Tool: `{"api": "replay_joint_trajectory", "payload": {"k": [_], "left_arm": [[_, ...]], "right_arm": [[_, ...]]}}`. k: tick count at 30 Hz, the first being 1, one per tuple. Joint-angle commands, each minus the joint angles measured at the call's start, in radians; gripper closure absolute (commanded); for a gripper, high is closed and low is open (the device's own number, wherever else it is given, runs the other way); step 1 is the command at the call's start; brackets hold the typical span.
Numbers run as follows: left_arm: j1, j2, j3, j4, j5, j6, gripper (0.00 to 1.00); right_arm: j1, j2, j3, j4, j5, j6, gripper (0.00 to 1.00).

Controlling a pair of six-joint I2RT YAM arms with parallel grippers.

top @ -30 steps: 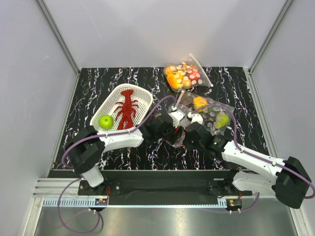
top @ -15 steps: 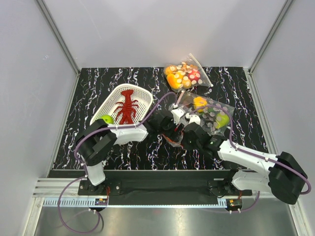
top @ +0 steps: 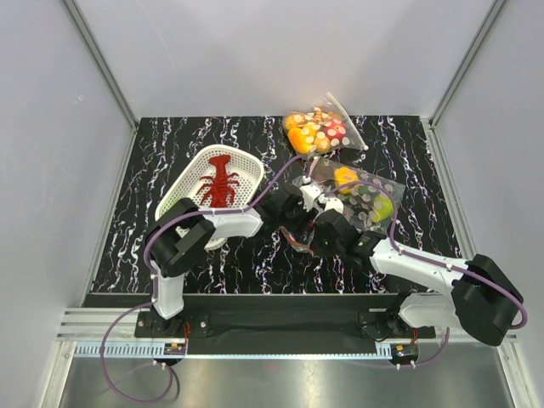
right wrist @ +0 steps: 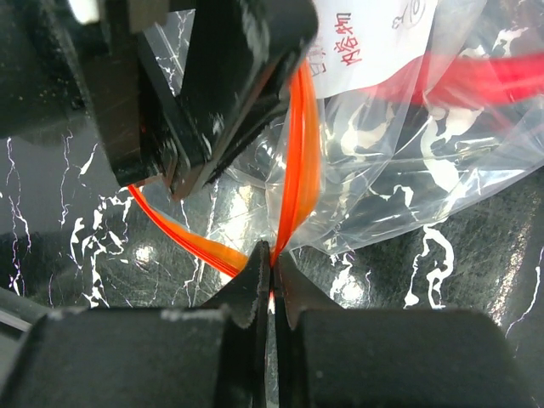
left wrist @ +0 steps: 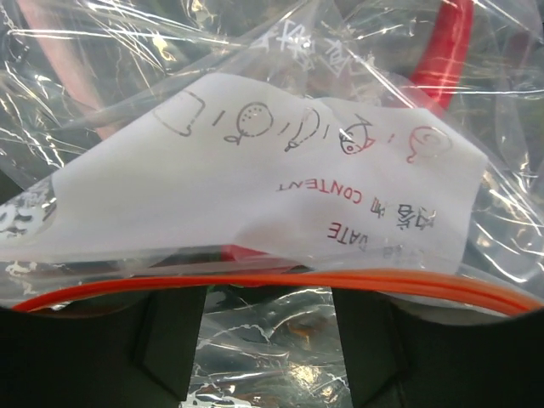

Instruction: Open the zip-top bag and remove the fake food

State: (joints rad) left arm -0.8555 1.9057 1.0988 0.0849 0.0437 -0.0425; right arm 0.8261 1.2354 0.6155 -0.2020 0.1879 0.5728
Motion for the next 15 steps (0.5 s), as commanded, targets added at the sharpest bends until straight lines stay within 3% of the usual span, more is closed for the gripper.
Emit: {"api": "replay_joint_trajectory", "payload": {"k": [1, 9, 15], "left_arm": [[0.01, 0.024, 0.067, 0.001, 0.004, 0.032, 0.41], [0.012, 0.055, 0.069, -0.04, 0.013, 0.036, 0.66], [0.012, -0.046, 0.0, -0.043, 0.068, 0.023, 0.86]], "right_arm": [[-0.015, -0.014, -0.005, 0.033, -0.018, -0.011, 0.98], [-0.021, -0.03, -0.016, 0.032, -0.019, -0.008, 0.98], [-0.03, -0.05, -0.016, 0.006, 0.001, -0.016, 0.98]]}}
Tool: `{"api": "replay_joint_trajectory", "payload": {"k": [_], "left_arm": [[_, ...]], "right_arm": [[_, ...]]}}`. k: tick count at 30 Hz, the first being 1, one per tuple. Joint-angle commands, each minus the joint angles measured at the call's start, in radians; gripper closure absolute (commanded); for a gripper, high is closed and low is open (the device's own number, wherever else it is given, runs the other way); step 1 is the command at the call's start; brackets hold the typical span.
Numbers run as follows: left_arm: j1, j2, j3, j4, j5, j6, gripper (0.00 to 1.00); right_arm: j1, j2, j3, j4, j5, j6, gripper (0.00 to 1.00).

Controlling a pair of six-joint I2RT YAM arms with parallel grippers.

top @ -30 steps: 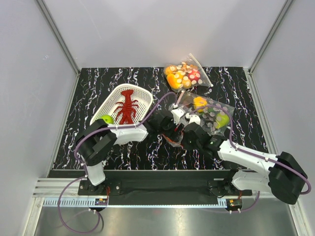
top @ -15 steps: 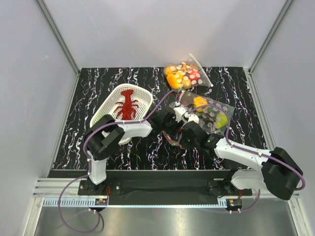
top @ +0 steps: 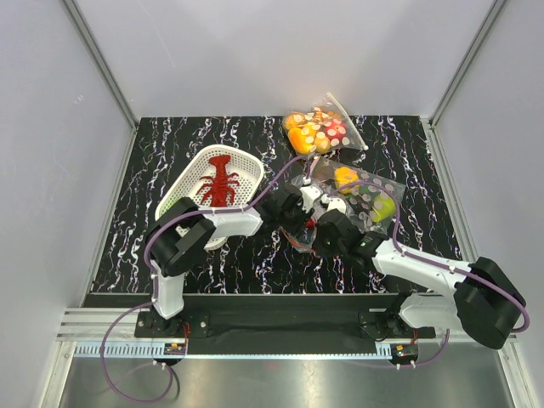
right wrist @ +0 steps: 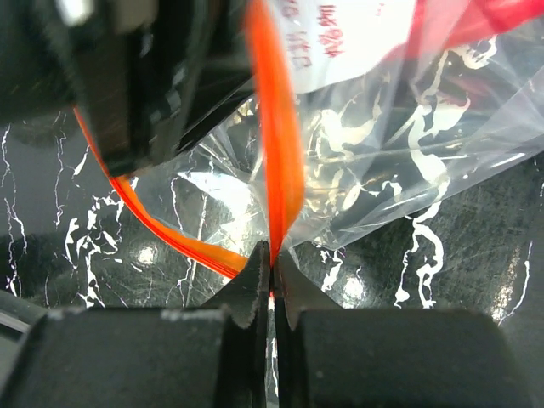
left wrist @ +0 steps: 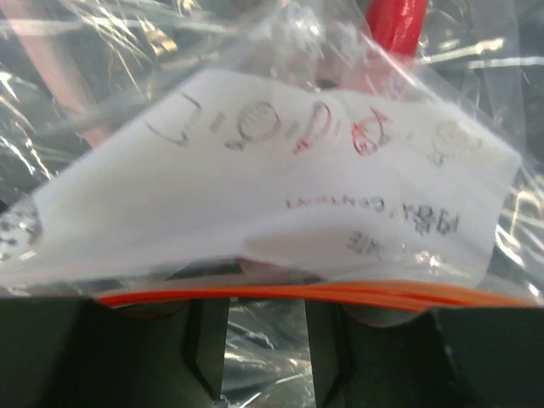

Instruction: Open the zip-top bag and remove the fake food

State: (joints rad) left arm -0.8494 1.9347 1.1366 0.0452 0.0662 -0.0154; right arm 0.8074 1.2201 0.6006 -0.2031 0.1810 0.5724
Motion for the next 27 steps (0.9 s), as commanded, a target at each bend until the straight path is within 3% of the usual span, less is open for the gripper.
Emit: {"api": "replay_joint_trajectory", "payload": {"k": [1, 4, 15, 27], "left_arm": [[0.006, -0.109, -0.044, -0.008, 0.058, -0.014, 0.87], [0.0, -0.169, -0.06, -0.037, 0.066, -0.035, 1.0], [-0.01, -0.293, -0.046, -0.166, 0.053, -0.121, 1.0], [-0.013, -0.43, -0.121, -0.295, 0.179, -0.233, 1.0]], "right_arm": [[-0.013, -0.039, 0.001, -0.004, 0.011, -0.014, 0.98], [-0.014, -0.045, 0.008, -0.028, 0.032, -0.016, 0.98], [-0.013, -0.028, 0.025, -0.051, 0.055, -0.014, 0.98], [-0.014, -0.017, 0.059, -0.119, 0.173, 0.006, 0.99]]}}
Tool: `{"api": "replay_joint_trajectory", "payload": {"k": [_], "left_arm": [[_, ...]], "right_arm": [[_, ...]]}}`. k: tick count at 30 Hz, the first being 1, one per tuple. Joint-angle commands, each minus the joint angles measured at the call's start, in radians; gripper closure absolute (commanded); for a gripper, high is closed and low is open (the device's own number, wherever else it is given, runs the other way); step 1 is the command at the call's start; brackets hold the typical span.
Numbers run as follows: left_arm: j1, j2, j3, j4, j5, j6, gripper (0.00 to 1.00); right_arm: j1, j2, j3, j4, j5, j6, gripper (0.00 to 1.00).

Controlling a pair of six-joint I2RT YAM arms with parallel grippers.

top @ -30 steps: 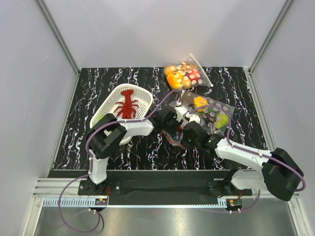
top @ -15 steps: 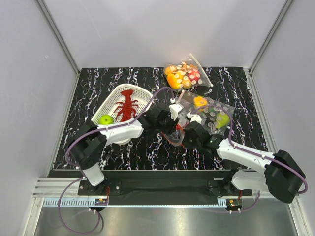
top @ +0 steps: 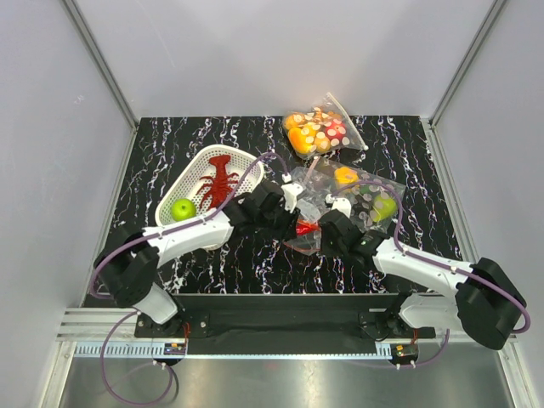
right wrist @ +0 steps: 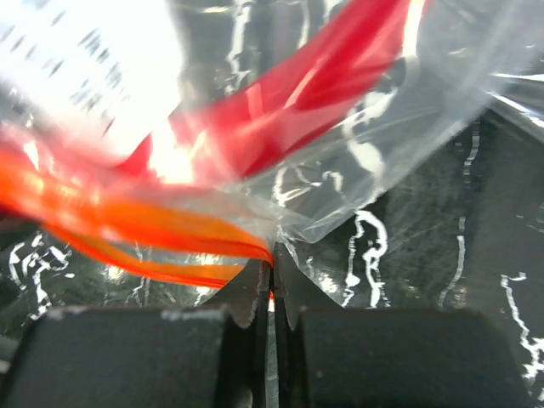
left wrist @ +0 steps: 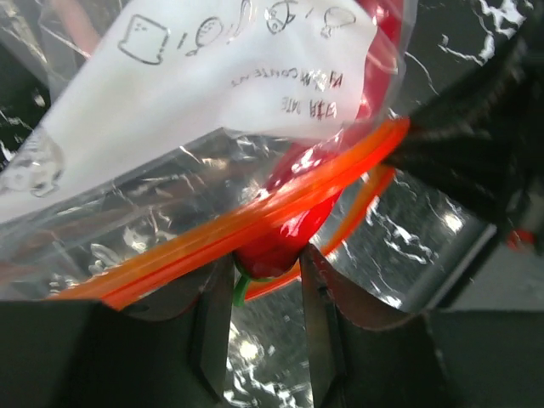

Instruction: Open the zip-top bag and remove the fake food

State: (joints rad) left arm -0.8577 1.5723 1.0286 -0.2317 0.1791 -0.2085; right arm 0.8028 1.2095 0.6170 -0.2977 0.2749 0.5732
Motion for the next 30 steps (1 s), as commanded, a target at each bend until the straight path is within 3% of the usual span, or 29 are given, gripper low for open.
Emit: {"api": "replay_joint_trajectory", "payload": {"k": [1, 19, 26, 30], "left_arm": [[-0.004, -0.086, -0.018, -0.032, 0.082, -0.049, 1.0], [-0.03, -0.279, -0.179, -0.141, 0.2, -0.117, 1.0], [-0.029, -0.448, -0.22, -0.188, 0.166, -0.147, 1.0], [-0.024, -0.558, -0.22, -0.251, 0.067, -0.166, 1.0]], "right_arm": [[-0.01, -0.005, 0.044, -0.04, 0.09, 0.004, 0.99], [-0.036, 0.05, 0.158, -0.084, 0.187, -0.052, 0.99], [-0.063, 0.068, 0.168, -0.084, 0.185, -0.069, 0.99], [-0.067, 0.065, 0.167, -0.077, 0.147, -0.069, 0.99]]}}
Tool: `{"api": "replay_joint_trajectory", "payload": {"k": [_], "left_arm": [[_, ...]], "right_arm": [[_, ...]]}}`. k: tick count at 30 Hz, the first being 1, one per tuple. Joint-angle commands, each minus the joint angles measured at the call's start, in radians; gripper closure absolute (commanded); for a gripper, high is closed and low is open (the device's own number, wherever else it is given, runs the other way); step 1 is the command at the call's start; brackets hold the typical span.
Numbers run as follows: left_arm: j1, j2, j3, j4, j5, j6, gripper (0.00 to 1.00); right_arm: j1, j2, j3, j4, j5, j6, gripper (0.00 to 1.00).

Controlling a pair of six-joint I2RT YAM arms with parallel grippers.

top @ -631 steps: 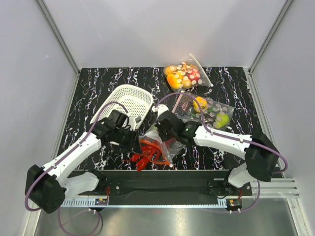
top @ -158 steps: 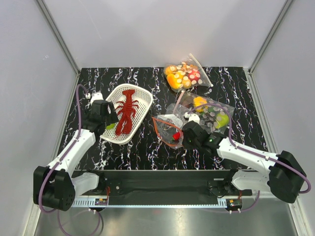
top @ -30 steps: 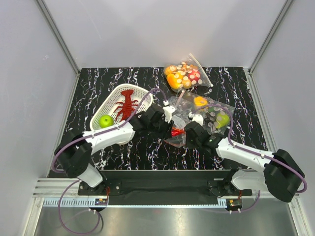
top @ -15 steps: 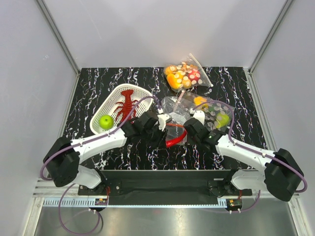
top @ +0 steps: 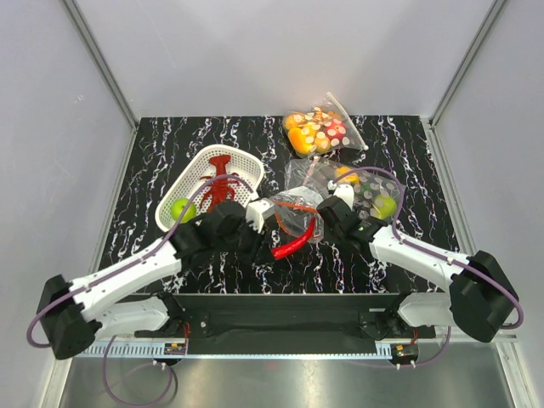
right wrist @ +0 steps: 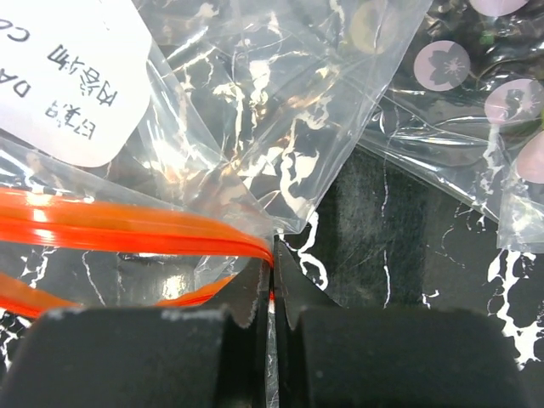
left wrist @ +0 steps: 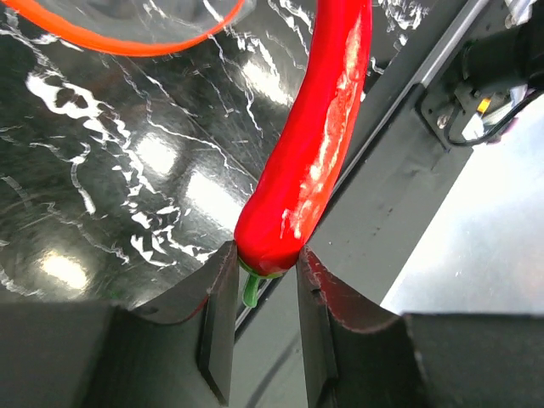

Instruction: Open the zip-top bag and remove the fake food

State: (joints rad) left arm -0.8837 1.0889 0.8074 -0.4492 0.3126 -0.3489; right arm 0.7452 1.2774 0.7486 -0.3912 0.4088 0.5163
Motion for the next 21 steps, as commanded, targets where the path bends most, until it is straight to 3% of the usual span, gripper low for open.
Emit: {"api": "replay_joint_trajectory", "payload": {"k": [1, 4, 7, 8, 11, 21], "left_arm": [[0.017, -0.093, 0.006, -0.043, -0.087, -0.03, 1.0], [0.083, -0.159, 0.013, -0.059, -0.164, -0.055, 1.0], [0.196, -0.204, 0.035, -0.063, -0.19, -0.065, 1.0], [0.222, -0.211, 0.044, -0.068, -0.201, -0.067, 1.0], [0.304, -0.218, 0.079, -0.074, -0.276, -0.07, 1.0], [0.546, -0.104, 0.082, 0.01, -0.417, -0.078, 1.0]], "right_arm": [[-0.009, -0.004, 0.031, 0.02, -0.014, -0.013, 0.98], [-0.009, -0.019, 0.011, 0.043, -0.069, -0.01, 0.94], [-0.01, -0.035, 0.0, 0.046, -0.097, -0.002, 0.76], [-0.007, -0.047, -0.002, 0.038, -0.102, -0.001, 0.61], [-0.009, -0.078, -0.009, 0.025, -0.117, 0.005, 0.41], [-0.01, -0.2, -0.006, -0.049, -0.133, -0.013, 0.02]]}}
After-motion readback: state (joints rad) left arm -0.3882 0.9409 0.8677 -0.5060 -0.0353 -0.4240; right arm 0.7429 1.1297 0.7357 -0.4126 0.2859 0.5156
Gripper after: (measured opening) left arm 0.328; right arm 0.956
